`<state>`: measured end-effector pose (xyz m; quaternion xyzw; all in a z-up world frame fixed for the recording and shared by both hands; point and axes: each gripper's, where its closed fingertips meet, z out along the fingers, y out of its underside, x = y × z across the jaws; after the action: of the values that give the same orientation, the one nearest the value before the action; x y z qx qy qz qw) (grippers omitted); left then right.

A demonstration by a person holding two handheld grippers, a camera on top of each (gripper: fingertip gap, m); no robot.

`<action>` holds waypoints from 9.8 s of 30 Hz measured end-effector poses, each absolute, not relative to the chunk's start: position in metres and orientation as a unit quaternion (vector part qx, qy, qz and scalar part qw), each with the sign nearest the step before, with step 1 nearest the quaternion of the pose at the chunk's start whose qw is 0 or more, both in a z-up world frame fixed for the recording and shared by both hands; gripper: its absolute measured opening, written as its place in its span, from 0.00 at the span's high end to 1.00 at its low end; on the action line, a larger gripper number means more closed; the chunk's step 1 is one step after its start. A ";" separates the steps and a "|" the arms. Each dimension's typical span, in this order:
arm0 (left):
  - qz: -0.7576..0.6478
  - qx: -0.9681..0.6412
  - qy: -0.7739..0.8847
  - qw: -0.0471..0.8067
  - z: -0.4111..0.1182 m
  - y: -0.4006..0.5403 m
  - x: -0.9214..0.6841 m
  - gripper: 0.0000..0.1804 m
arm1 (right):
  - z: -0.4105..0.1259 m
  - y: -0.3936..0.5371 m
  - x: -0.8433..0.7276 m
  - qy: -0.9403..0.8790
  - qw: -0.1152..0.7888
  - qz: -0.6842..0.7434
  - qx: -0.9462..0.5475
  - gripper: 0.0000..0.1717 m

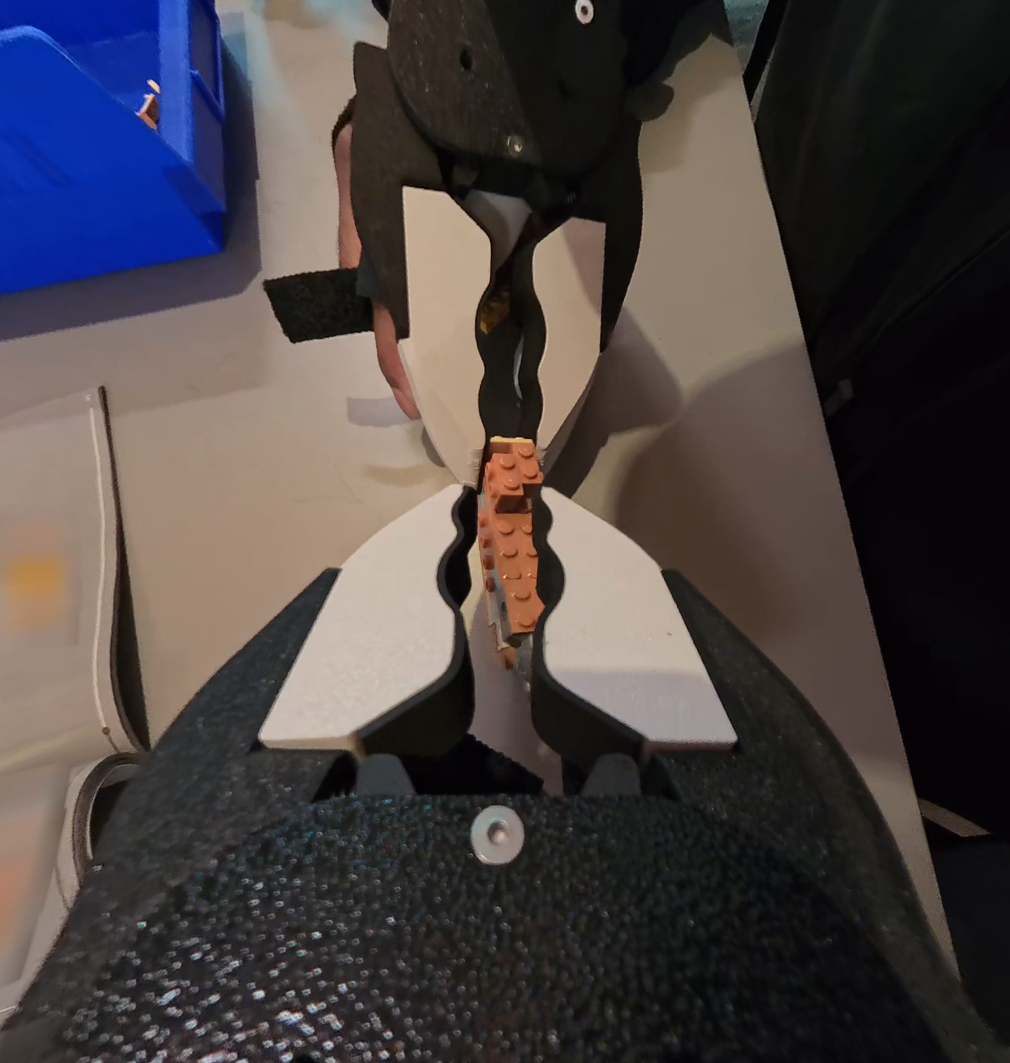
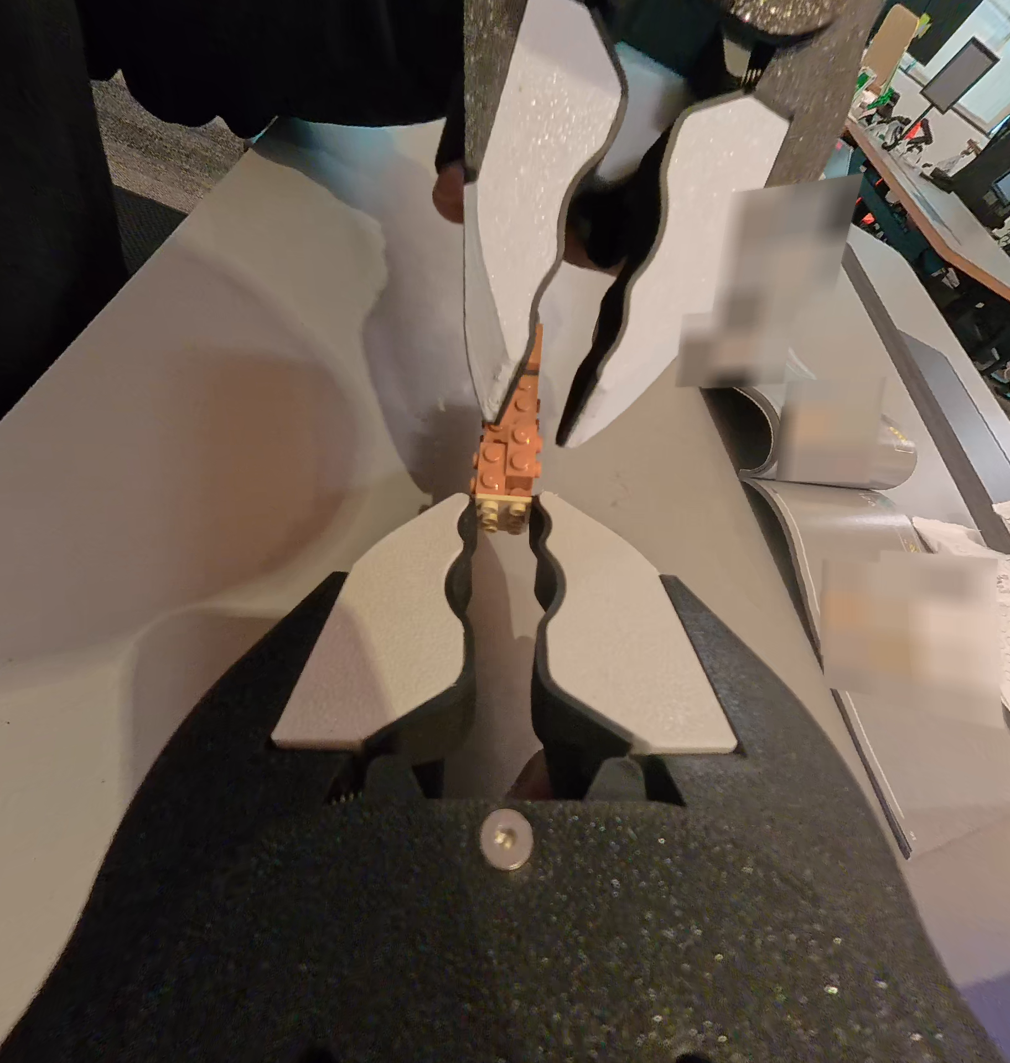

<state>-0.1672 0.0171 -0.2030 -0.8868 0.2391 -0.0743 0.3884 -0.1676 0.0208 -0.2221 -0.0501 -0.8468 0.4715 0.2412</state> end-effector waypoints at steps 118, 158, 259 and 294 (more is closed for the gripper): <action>-0.252 -0.751 -0.177 0.584 -0.195 0.023 -0.137 0.80 | -0.194 0.028 -0.134 -0.748 -0.119 0.575 -0.311 0.82; -0.228 -0.724 -0.143 0.636 -0.177 0.018 -0.141 0.80 | -0.186 0.022 -0.133 -0.757 -0.040 0.595 -0.269 0.74; -0.121 -0.728 -0.006 0.675 -0.163 0.007 -0.142 0.82 | -0.164 0.027 -0.132 -0.734 0.079 0.645 -0.197 0.82; 0.034 -0.711 -0.057 0.700 -0.156 0.002 -0.164 0.87 | -0.159 0.041 -0.147 -0.709 0.114 0.656 -0.232 0.82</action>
<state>-0.1638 0.0020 -0.1561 -0.7112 -0.0568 0.0342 0.6999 -0.1472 0.0414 -0.1585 -0.2324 -0.7089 0.6561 0.1142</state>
